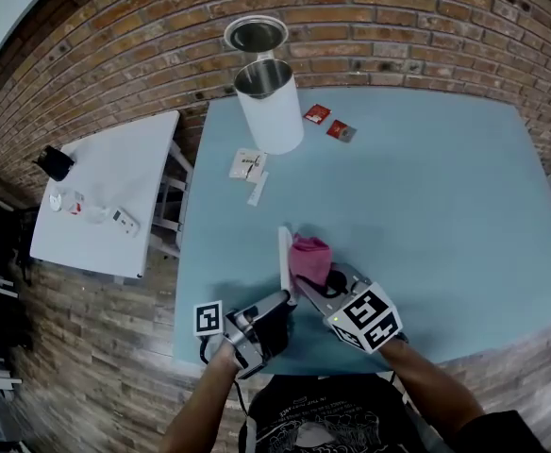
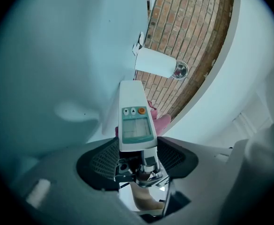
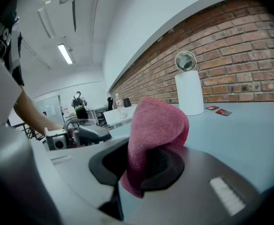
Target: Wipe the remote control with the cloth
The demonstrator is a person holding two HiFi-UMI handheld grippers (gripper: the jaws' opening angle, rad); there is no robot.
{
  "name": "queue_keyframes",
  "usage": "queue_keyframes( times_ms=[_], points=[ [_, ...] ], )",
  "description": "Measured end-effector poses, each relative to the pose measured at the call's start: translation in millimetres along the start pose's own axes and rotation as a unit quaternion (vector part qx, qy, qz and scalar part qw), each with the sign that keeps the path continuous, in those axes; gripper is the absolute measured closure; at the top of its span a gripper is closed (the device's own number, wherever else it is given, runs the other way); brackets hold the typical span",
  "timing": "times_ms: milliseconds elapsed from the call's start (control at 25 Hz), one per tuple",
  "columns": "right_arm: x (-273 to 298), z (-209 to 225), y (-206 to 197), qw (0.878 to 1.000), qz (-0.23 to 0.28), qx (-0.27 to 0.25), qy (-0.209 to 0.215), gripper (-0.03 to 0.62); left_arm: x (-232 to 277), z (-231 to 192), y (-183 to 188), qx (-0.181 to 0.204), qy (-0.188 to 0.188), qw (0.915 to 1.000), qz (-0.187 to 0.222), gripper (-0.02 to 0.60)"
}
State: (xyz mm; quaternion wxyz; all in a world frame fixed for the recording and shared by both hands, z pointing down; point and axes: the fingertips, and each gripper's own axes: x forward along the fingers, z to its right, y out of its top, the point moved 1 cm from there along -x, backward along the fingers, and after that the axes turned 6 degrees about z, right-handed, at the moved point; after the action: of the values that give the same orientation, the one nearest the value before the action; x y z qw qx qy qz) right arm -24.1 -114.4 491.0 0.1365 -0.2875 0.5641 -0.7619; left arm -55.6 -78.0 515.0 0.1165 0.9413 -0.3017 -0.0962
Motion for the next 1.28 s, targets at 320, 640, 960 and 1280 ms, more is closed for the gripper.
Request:
queue_keyframes(
  times_ms=[320, 640, 960, 1280],
  points=[
    [-25, -19, 9, 1.0, 0.017, 0.018, 0.006, 0.525, 12, 2, 0, -0.005, -0.012, 0.9999, -0.001, 0.341],
    [-43, -34, 14, 0.999, 0.029, 0.014, 0.024, 0.525, 21, 4, 0, -0.009, -0.016, 0.9998, -0.002, 0.341],
    [-43, -40, 18, 0.998, 0.051, 0.011, 0.03, 0.525, 24, 2, -3, -0.003, -0.011, 0.9999, -0.005, 0.342],
    [-44, -41, -4, 0.999, 0.022, 0.003, 0.026, 0.525, 24, 0, -4, 0.004, -0.007, 1.0, -0.004, 0.342]
  ],
)
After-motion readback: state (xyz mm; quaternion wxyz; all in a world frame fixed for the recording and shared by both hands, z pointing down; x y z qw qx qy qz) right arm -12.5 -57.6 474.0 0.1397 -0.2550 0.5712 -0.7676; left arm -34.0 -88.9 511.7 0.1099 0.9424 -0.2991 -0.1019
